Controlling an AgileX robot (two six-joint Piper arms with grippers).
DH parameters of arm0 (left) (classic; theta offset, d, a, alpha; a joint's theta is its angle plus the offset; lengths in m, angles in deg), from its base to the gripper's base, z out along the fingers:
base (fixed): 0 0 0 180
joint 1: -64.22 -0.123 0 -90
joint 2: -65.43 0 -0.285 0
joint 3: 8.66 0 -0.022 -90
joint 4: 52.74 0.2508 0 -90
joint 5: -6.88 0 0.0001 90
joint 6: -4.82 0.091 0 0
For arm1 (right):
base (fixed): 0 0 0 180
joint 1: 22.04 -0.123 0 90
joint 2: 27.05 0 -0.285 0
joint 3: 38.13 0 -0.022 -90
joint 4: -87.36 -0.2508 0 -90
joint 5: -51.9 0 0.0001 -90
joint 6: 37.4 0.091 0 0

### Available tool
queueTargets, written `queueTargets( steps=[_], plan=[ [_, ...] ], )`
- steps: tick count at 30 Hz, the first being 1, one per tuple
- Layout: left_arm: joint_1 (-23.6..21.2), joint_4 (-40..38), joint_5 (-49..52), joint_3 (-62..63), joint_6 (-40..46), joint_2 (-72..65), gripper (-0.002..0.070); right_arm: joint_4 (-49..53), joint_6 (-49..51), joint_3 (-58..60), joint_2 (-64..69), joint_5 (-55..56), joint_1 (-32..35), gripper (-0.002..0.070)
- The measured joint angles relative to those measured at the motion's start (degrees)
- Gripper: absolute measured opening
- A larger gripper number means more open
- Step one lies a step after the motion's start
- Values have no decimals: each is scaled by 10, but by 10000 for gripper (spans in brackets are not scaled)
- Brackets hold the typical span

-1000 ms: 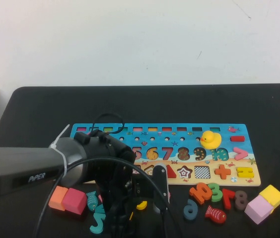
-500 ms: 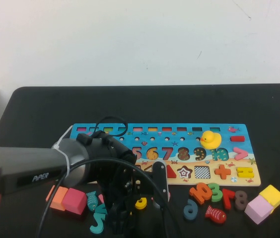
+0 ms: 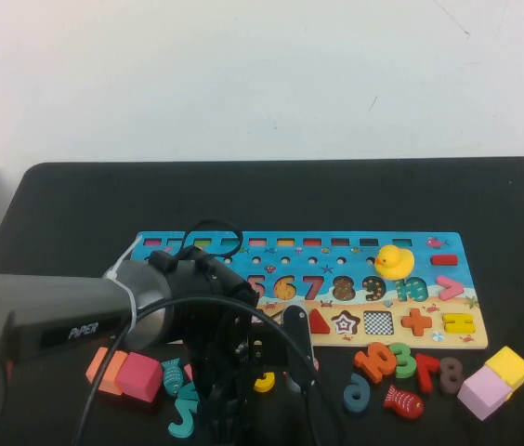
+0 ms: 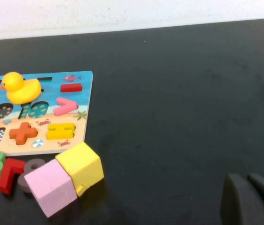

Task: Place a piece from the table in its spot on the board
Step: Pick up the "Pentagon", then place the "Pentagon" into the hole of the Pentagon

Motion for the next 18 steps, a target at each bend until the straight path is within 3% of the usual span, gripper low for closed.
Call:
queueTargets(
  steps=[5,12,18],
  plan=[
    [0,0,17,1,-1,0,312,0,0,0,0,0,0,19],
    [0,2,36,9,-11,34,311,0,0,0,0,0,0,19],
    [0,2,61,103,-110,58,310,0,0,0,0,0,0,19]
  ],
)
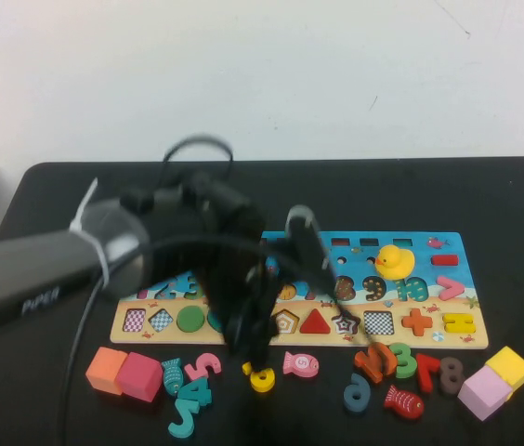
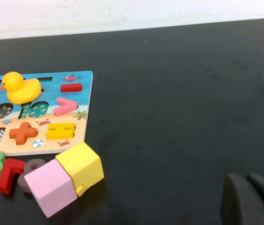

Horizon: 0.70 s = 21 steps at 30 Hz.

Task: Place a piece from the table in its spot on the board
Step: Place the "Pentagon" into the hole of the Pentagon

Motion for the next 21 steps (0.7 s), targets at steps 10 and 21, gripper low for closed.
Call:
queueTargets(
  steps=[10,21],
  plan=[
    [0,-22,167,222,-7,-122,310,0,0,0,0,0,0,19],
    [0,-22,168,268,63,-209,310,0,0,0,0,0,0,19]
  ],
)
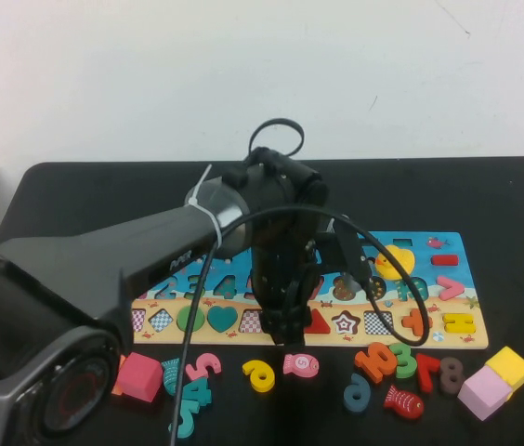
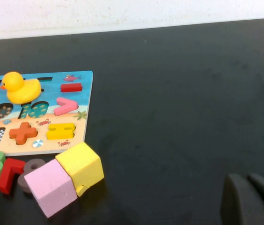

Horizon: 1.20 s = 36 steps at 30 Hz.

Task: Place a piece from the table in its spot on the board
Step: Place the "Pentagon" into the hole of the Pentagon

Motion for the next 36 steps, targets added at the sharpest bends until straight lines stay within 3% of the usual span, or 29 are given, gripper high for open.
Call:
queueTargets(
  steps=[12,36],
  plan=[
    [0,-1,-51,0,-1,-18,310,0,0,0,0,0,0,19],
    [-24,-45,-49,0,-29,-20,310,0,0,0,0,0,0,19]
  ],
)
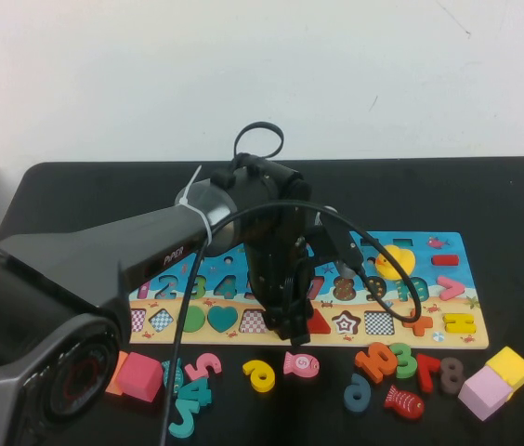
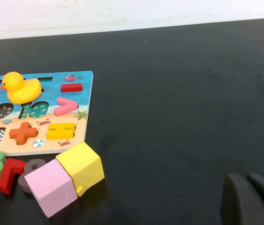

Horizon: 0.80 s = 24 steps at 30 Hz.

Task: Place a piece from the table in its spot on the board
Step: Place the "Pentagon" into the hole of the Pentagon

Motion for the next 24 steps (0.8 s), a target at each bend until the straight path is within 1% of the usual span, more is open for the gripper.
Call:
queueTargets(
  steps=[7,9,13,15,19,24],
  plan=[
    [0,-1,-4,0,-1,0,316,0,0,0,0,0,0,19],
    [0,-1,-8,0,-1,0,347,0,0,0,0,0,0,19],
    [0,-1,-11,0,-2,0,446,0,0,0,0,0,0,19],
    [0,-1,-12,0,-2,0,471,0,0,0,0,0,0,19],
    [0,-1,-6,4,-2,0,487,0,0,0,0,0,0,19],
    [0,0,51,46,-5,0,487,0,0,0,0,0,0,19]
  ],
)
